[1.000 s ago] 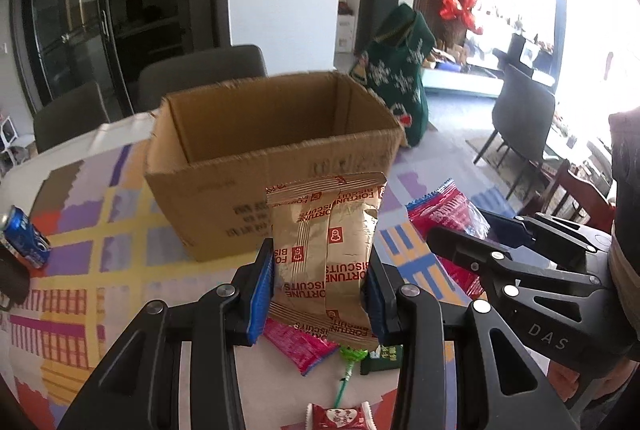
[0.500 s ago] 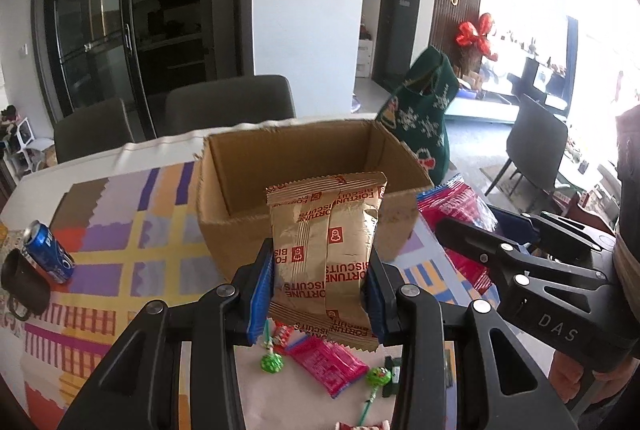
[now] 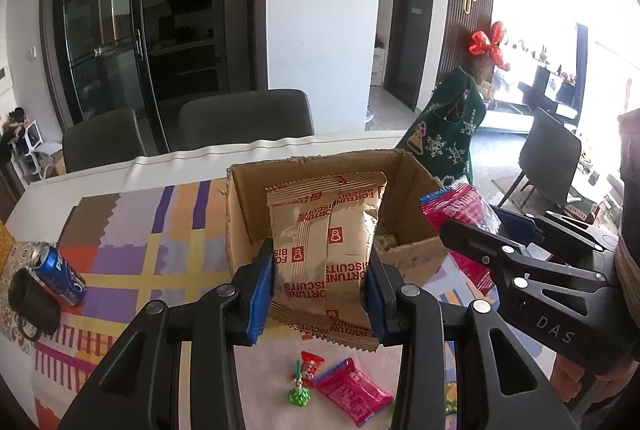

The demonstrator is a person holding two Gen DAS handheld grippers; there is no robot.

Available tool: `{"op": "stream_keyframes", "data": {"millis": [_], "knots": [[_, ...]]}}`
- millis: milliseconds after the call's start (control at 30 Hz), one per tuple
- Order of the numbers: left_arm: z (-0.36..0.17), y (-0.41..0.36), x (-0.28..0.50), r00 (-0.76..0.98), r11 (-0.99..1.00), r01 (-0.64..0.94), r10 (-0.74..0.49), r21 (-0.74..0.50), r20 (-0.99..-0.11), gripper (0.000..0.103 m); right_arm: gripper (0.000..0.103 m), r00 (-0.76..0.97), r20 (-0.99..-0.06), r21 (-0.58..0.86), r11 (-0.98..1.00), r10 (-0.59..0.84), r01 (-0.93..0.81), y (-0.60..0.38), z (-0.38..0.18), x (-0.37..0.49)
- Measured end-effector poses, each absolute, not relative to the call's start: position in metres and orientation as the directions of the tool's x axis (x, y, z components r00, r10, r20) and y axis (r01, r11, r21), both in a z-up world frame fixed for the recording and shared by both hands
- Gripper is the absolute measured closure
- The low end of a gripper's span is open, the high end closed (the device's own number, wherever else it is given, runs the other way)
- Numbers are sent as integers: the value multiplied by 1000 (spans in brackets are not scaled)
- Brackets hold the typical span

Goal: Organize snacks
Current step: 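Carry both packets into the cardboard box and open both tools, then move both open tools back toward the remaining snacks on the table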

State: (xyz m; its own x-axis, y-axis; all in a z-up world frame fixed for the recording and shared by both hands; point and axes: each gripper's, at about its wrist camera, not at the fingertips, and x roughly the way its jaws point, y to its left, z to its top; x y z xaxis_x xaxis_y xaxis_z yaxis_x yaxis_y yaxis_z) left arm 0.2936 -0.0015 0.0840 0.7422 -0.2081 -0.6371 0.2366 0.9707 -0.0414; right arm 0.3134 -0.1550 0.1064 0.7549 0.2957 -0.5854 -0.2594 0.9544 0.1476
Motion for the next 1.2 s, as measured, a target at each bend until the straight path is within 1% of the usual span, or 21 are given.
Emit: {"op": "stream_keyframes", "data": {"millis": [367, 633, 667, 700, 733, 767, 800, 867, 933, 1000, 1067, 1100, 1167, 1200], "knots": [[73, 6, 334, 713, 974, 222, -199, -53, -672, 63, 66, 742, -607, 121, 956, 284, -267, -143, 103, 349], [64, 8, 364, 694, 978, 203, -171, -39, -700, 63, 66, 731, -626, 112, 959, 272, -262, -139, 95, 375], [63, 7, 366, 695, 979, 201, -165, -31, -700, 61, 66, 730, -627, 111, 959, 271, -261, -139, 94, 378], [63, 7, 368, 696, 980, 199, -155, -19, -701, 54, 66, 729, -630, 110, 960, 269, -259, -138, 92, 380], [63, 7, 368, 699, 980, 197, -147, -10, -700, 50, 65, 728, -631, 111, 960, 268, -256, -138, 91, 382], [62, 8, 367, 704, 981, 194, -142, -4, -696, 41, 63, 729, -631, 113, 961, 267, -254, -138, 90, 384], [63, 10, 365, 708, 982, 190, -138, -2, -692, 37, 54, 726, -635, 115, 962, 263, -248, -139, 89, 386], [63, 12, 361, 717, 986, 169, -117, 9, -688, 36, 41, 723, -640, 125, 964, 259, -234, -140, 87, 387], [64, 15, 356, 724, 987, 163, -111, 11, -681, 31, 40, 735, -633, 123, 969, 244, -215, -142, 87, 384], [64, 18, 348, 734, 987, 160, -103, 24, -671, 28, 34, 748, -626, 101, 975, 219, -200, -142, 86, 379], [65, 19, 340, 744, 987, 153, -85, 45, -662, 25, 26, 761, -618, 86, 979, 197, -184, -142, 87, 371], [66, 21, 335, 751, 987, 151, -79, 54, -656, 22, 23, 775, -606, 67, 982, 182, -178, -141, 88, 365], [66, 24, 323, 762, 986, 148, -65, 75, -644, 20, 11, 805, -576, 20, 987, 143, -161, -138, 90, 353], [67, 25, 319, 766, 986, 144, -58, 84, -640, 18, 7, 821, -557, 0, 989, 125, -151, -137, 92, 346]]}}
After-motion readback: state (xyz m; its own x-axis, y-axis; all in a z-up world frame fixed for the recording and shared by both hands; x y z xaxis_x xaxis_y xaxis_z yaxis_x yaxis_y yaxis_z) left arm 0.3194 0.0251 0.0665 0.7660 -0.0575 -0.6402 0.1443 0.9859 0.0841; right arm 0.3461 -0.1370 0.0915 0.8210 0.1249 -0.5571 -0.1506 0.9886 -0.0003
